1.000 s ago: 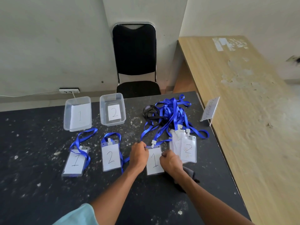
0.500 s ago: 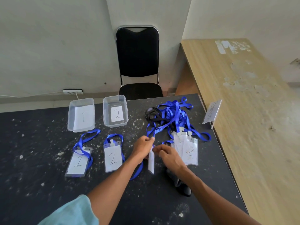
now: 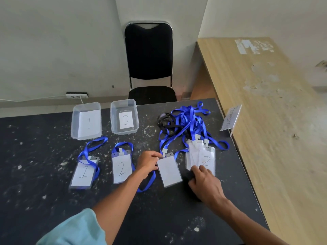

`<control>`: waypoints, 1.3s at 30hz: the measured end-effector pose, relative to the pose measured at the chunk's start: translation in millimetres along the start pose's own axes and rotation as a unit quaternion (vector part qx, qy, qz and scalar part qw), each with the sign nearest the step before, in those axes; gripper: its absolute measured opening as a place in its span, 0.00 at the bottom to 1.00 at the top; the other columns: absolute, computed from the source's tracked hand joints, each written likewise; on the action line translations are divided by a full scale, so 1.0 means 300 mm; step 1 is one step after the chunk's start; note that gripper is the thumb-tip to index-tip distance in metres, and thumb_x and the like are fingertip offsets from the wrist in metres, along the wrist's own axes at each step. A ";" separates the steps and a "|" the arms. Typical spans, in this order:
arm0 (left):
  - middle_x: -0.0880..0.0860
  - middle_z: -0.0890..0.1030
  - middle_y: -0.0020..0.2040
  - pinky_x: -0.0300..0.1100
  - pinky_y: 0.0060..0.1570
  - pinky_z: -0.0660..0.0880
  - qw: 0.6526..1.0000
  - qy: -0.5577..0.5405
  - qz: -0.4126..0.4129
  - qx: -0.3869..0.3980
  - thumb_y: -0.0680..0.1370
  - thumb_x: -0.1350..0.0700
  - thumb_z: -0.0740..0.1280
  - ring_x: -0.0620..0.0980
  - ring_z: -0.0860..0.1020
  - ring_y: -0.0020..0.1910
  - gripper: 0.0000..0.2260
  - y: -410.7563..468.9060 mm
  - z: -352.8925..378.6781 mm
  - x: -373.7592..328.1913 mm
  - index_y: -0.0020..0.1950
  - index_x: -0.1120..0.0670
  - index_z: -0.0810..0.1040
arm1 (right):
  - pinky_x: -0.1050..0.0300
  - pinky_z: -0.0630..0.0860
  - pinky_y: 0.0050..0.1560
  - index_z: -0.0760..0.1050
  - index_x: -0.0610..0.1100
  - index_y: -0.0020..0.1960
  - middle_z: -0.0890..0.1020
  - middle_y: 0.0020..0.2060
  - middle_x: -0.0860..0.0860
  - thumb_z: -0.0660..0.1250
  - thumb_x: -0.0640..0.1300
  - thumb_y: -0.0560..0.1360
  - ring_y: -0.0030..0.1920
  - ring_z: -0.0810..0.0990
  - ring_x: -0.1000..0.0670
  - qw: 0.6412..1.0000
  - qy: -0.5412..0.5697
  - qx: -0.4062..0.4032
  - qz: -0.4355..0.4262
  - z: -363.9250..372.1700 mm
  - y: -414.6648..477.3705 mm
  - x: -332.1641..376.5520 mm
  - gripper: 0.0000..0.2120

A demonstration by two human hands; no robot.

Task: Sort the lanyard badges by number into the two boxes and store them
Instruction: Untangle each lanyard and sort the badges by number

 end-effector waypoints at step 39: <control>0.56 0.84 0.51 0.44 0.44 0.84 0.996 0.071 0.042 -0.020 0.80 0.68 0.63 0.51 0.84 0.45 0.12 -0.023 -0.057 -0.053 0.53 0.59 0.85 | 0.54 0.73 0.55 0.75 0.56 0.63 0.73 0.59 0.54 0.58 0.53 0.78 0.59 0.72 0.49 0.996 -0.008 0.023 -0.084 0.061 0.006 0.103 0.15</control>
Point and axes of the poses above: each hand's wrist, its own y-axis towards the middle knuckle, its own z-axis out of the palm, x = y × z, the point moved 8 cm from there along y, towards the middle knuckle
